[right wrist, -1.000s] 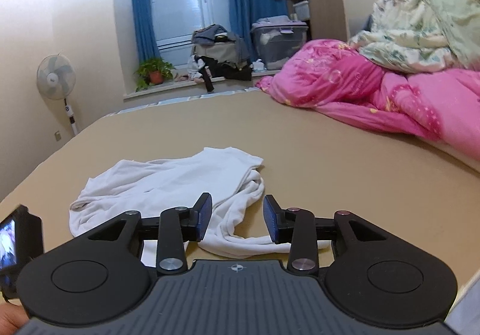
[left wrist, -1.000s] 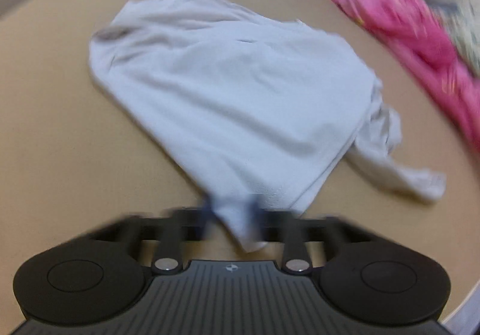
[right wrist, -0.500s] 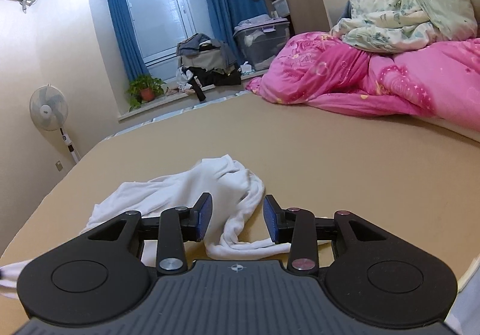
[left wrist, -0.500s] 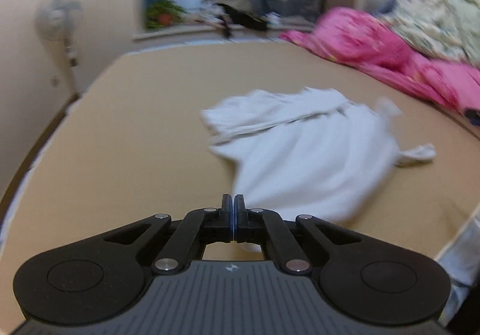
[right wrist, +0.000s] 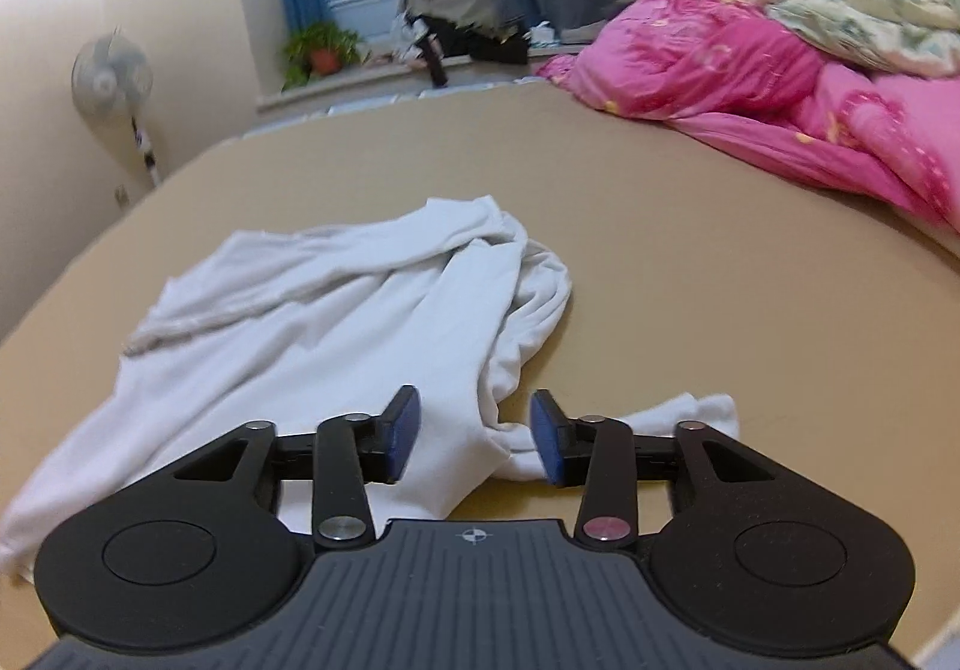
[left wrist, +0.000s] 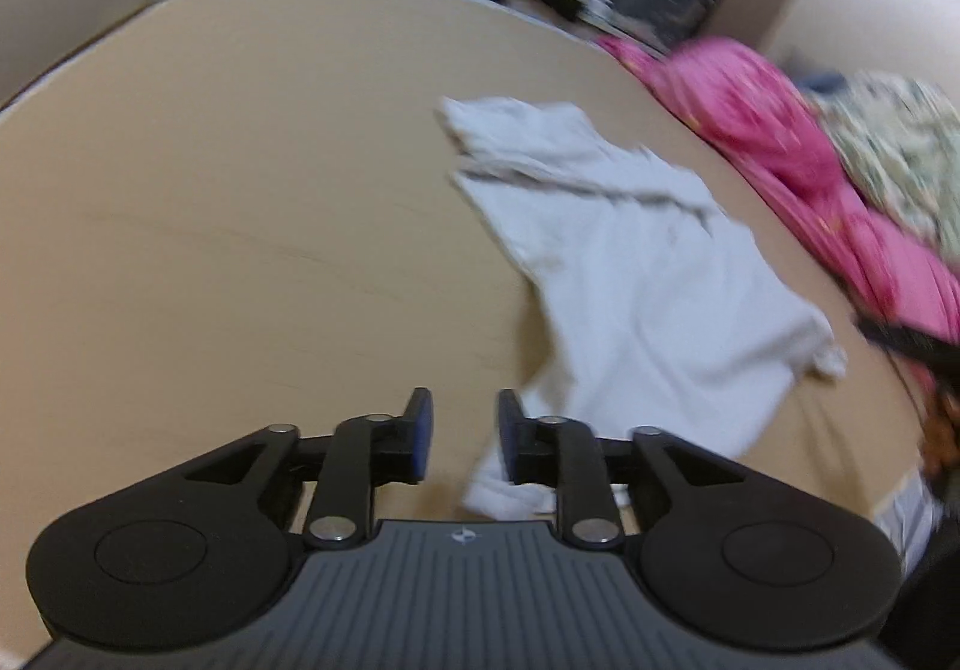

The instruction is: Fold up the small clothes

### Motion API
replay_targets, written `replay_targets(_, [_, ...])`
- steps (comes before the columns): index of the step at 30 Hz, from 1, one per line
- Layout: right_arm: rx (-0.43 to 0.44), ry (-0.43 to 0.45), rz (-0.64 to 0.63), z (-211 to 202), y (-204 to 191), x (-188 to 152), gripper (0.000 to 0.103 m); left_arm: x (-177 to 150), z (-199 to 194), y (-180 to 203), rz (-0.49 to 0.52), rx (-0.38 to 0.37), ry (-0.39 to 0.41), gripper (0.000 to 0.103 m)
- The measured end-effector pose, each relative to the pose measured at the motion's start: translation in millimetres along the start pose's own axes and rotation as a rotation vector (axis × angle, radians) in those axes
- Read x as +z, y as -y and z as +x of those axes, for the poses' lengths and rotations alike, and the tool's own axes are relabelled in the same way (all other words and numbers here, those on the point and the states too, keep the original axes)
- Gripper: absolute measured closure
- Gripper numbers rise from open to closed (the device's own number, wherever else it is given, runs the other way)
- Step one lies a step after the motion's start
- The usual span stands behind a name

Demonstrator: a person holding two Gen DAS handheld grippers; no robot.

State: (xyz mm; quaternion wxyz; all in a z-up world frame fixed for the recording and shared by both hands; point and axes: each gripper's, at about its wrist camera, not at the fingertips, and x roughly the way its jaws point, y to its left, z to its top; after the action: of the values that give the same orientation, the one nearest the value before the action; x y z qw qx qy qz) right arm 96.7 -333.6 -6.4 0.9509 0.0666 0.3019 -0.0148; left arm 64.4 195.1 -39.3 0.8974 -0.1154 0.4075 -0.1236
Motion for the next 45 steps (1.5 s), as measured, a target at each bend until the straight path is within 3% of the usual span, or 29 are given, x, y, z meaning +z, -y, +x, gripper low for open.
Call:
replay_targets(1, [0.002,-0.011,-0.015,8,-3,-1,0.050,-1,6,5,0.029,-0.018,-0.010,0.057])
replay_targets(5, [0.010,-0.073,-0.072,39,-8,-4,0.050,-10,22,27,0.132,-0.067,-0.016,0.057])
replay_targets(8, [0.017,-0.098,-0.113,50,-13,-7,0.050,-13,29,41,0.163,-0.107,0.000,0.051])
replay_targets(11, [-0.001,-0.103,-0.179,54,-21,-11,0.052,-18,43,53,0.211,-0.068,-0.012,0.051])
replay_targets(12, [-0.009,-0.103,-0.199,55,-25,-12,0.059,-20,47,56,0.237,-0.033,-0.010,0.057])
replay_targets(13, [-0.008,-0.104,-0.214,54,-28,-14,0.068,-21,49,57,0.255,-0.004,-0.006,0.077])
replay_targets(15, [-0.020,-0.105,-0.232,51,-31,-15,0.085,-21,56,56,0.274,0.041,-0.014,0.095])
replay_targets(16, [-0.023,-0.102,-0.228,47,-32,-15,0.092,-21,56,54,0.277,0.060,-0.014,0.096])
replay_targets(19, [0.018,-0.065,-0.169,27,-28,-12,0.097,-18,42,49,0.250,0.058,0.016,0.097])
replay_targets(23, [0.174,0.071,0.037,-28,-6,1,0.099,-10,-19,26,0.042,-0.030,0.117,0.099])
replay_targets(24, [0.263,0.122,0.142,-50,7,4,0.100,-11,-38,20,0.006,-0.045,0.137,0.099])
replay_targets(27, [0.483,0.191,0.393,-93,46,-5,0.100,-31,-76,1,-0.069,-0.060,0.078,0.099])
replay_targets(28, [0.503,0.174,0.434,-99,57,-11,0.100,-39,-81,-6,-0.094,-0.083,0.027,0.099])
replay_targets(30, [0.434,0.076,0.448,-100,72,-23,0.100,-54,-77,-9,-0.089,-0.097,-0.088,0.099])
replay_targets(31, [0.388,0.009,0.432,-96,75,-28,0.100,-60,-70,-6,-0.053,-0.069,-0.146,0.099])
replay_targets(34, [0.207,-0.263,0.284,-68,72,-56,0.096,-64,-52,0,0.019,0.000,-0.207,0.098])
replay_targets(36, [0.158,-0.284,0.241,-65,71,-65,0.095,-59,-45,1,0.006,0.006,-0.212,0.094])
replay_targets(38, [0.150,-0.296,0.233,-64,73,-70,0.084,-54,-38,3,-0.009,0.006,-0.208,0.083])
replay_targets(40, [0.144,-0.330,0.217,-61,72,-77,0.066,-55,-30,11,-0.001,0.021,-0.230,0.070])
replay_targets(45, [0.107,-0.446,0.065,-51,51,-93,0.065,-70,2,27,0.060,0.080,-0.339,0.070])
